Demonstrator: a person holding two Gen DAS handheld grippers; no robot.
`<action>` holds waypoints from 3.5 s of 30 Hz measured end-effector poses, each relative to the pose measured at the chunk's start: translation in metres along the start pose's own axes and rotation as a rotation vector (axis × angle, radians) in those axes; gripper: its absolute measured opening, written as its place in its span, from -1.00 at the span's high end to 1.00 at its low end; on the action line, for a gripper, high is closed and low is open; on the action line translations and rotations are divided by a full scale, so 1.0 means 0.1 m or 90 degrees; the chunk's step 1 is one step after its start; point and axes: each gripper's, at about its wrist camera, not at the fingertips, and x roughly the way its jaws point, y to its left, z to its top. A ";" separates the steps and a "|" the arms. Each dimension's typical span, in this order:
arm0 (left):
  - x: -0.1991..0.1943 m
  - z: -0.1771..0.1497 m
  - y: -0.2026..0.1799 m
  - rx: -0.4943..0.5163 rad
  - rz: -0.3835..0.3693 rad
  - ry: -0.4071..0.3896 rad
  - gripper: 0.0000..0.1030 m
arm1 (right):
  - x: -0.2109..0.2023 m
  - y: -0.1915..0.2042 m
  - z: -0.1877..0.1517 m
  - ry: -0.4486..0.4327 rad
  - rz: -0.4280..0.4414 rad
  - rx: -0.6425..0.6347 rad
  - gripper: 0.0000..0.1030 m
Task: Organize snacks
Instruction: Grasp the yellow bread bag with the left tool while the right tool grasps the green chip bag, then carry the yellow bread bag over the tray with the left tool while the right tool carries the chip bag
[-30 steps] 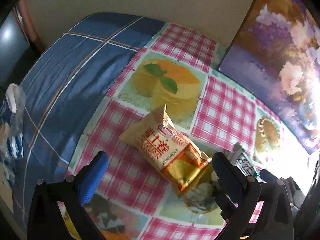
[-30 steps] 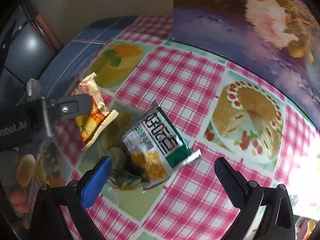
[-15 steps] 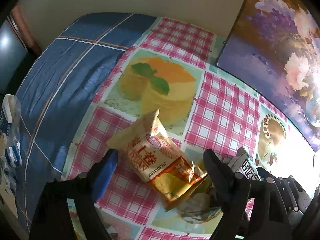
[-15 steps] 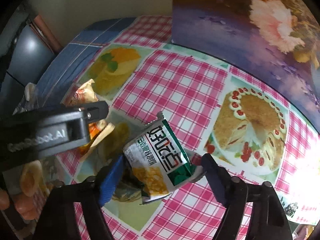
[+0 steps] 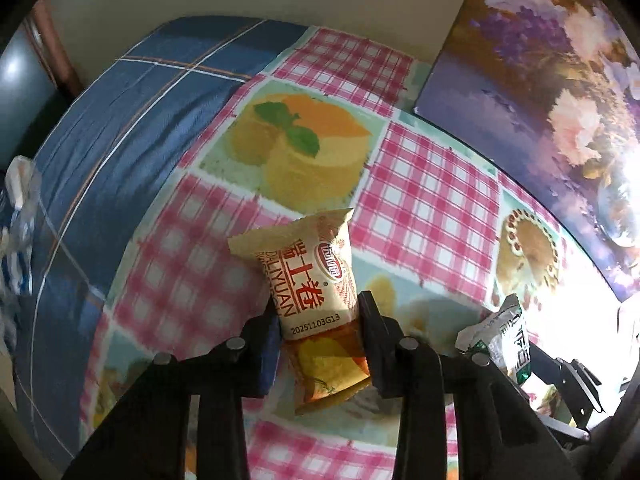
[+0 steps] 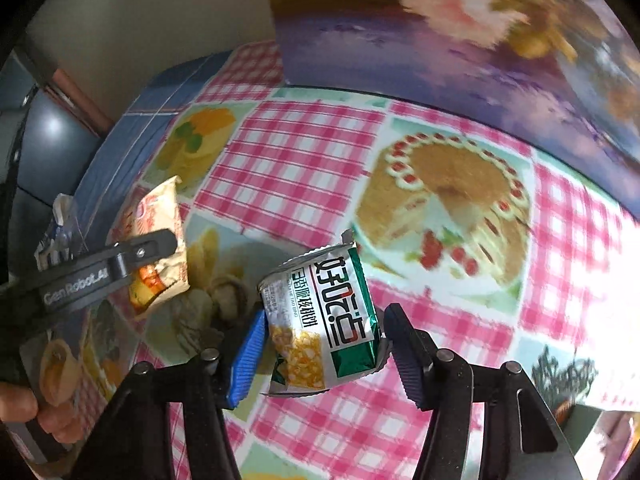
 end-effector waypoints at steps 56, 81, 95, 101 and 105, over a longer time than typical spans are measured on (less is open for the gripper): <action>-1.61 -2.01 -2.53 0.200 -0.028 -0.184 0.27 | -2.33 -1.97 -2.18 -0.248 -0.099 0.384 -0.21; -1.11 -2.27 -2.92 0.282 -0.071 -0.070 0.27 | -2.06 -2.41 -2.40 -0.180 -0.145 0.460 -0.22; -1.00 -2.27 -2.99 0.289 -0.088 -0.046 0.26 | -1.99 -2.41 -2.38 -0.159 -0.159 0.455 -0.22; -1.00 -2.28 -2.99 0.298 -0.096 -0.047 0.26 | -1.99 -2.41 -2.38 -0.160 -0.161 0.455 -0.23; -1.00 -2.30 -3.00 0.302 -0.098 -0.045 0.26 | -2.00 -2.41 -2.38 -0.161 -0.162 0.458 -0.24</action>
